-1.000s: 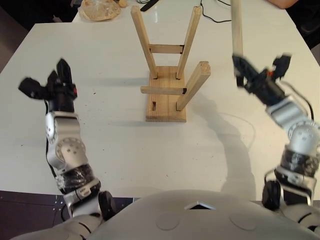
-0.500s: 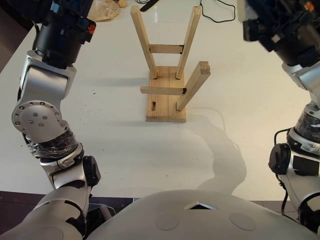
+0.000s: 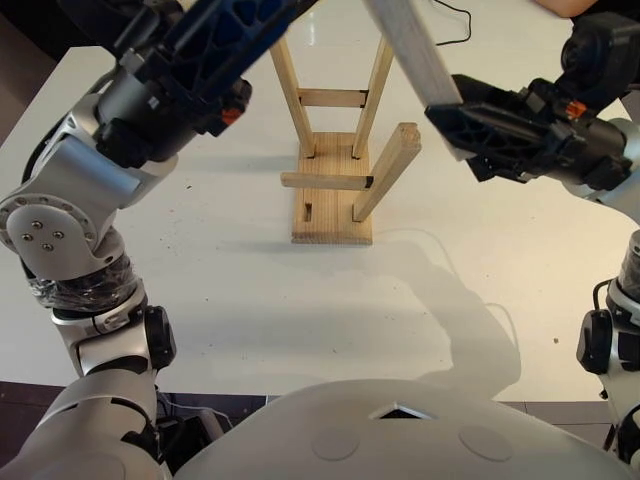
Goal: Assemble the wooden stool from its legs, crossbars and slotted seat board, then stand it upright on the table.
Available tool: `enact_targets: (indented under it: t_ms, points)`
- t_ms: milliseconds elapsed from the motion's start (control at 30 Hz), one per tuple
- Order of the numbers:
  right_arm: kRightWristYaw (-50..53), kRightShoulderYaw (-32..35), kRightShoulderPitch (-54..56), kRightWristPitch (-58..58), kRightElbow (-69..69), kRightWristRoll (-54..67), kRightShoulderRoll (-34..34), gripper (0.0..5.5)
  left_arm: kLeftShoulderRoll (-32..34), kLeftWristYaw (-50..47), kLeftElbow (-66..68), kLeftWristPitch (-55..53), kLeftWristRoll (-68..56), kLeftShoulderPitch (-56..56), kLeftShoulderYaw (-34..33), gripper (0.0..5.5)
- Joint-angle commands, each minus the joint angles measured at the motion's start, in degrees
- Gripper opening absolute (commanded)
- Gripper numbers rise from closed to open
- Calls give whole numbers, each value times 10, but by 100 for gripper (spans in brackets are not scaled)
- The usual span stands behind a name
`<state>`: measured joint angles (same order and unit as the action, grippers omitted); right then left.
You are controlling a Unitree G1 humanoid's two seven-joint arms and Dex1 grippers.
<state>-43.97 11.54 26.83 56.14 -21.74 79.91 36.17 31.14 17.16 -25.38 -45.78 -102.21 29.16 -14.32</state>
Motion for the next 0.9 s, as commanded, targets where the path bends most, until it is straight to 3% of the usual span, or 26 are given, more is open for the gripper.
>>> enact_targets:
  t_ms: [33, 433, 900]
  points:
    - [-32, -10, -14, 3, -23, -11, 19, 205, 7, -25, -4, -3, -24, 4, 21, 439]
    - [-52, -37, -35, -1, -29, -39, 26, 205, 14, -30, -21, 2, -31, -12, 44, 439]
    - [-46, -39, -45, -2, -31, -40, 24, 205, 17, -8, -42, 8, -12, -35, 46, 227]
